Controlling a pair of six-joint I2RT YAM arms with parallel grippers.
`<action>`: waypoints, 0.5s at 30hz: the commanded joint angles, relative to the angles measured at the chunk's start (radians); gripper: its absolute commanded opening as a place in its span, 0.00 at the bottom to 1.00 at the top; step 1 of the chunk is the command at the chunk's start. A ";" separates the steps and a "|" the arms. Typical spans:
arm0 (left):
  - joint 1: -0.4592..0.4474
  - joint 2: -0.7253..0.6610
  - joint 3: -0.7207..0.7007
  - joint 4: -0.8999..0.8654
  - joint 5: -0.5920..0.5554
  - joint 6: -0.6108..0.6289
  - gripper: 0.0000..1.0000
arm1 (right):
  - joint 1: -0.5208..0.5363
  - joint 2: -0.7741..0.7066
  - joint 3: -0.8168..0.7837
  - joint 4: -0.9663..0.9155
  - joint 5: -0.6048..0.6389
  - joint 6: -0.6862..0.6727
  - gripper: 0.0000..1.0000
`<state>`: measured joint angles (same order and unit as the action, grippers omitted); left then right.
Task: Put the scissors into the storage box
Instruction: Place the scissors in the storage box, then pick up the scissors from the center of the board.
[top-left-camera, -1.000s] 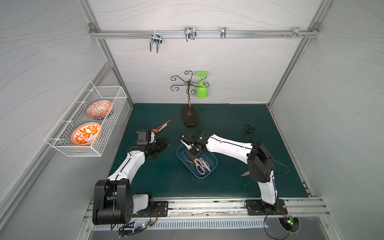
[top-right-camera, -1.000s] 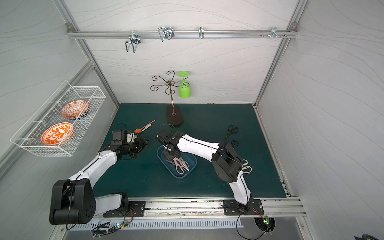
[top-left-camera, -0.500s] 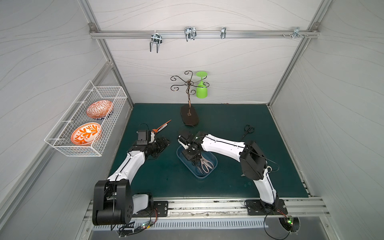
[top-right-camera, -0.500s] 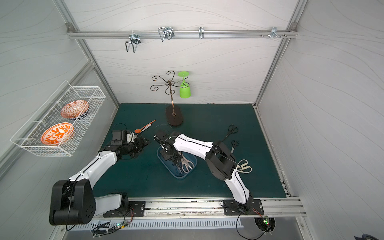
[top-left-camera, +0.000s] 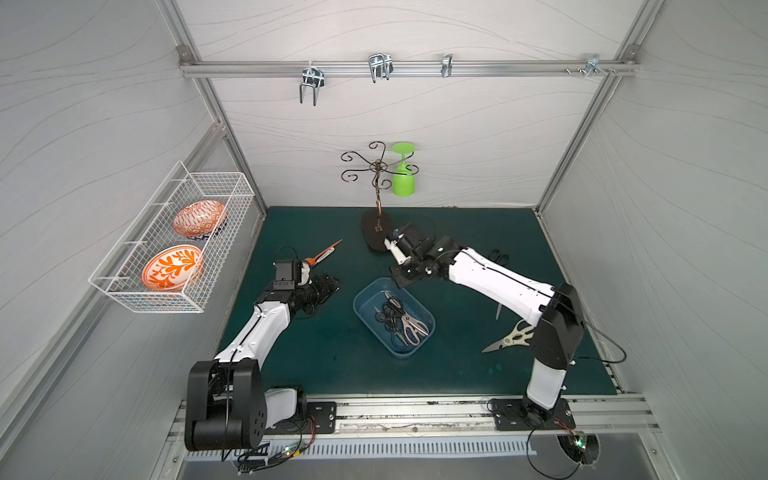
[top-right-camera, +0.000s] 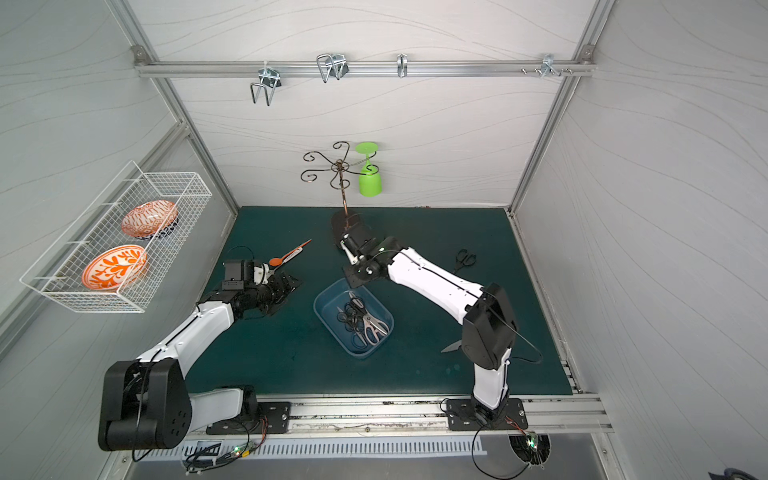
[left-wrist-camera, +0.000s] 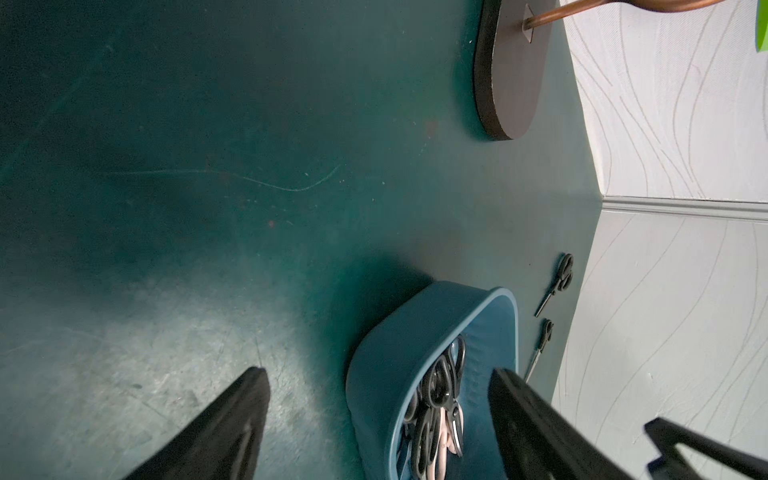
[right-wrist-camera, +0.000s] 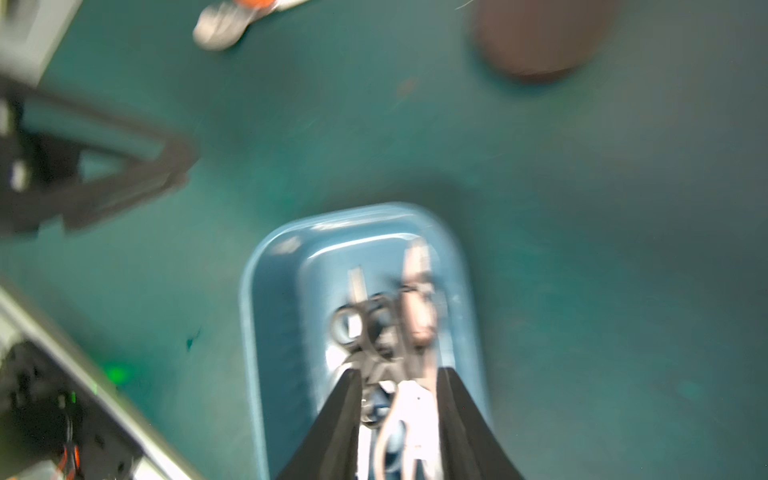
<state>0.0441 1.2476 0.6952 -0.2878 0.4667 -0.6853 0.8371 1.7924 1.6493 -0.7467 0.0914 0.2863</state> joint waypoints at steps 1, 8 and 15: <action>-0.016 -0.020 0.029 0.020 0.000 0.015 0.87 | -0.103 -0.055 -0.063 -0.010 -0.012 0.024 0.35; -0.104 0.000 0.055 0.014 0.033 0.058 0.87 | -0.400 -0.088 -0.153 -0.023 0.006 0.068 0.40; -0.135 -0.013 0.063 0.008 0.029 0.090 0.87 | -0.632 -0.015 -0.232 0.075 0.007 0.134 0.41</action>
<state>-0.0891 1.2465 0.7177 -0.2893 0.4927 -0.6312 0.2401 1.7428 1.4437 -0.7120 0.0967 0.3779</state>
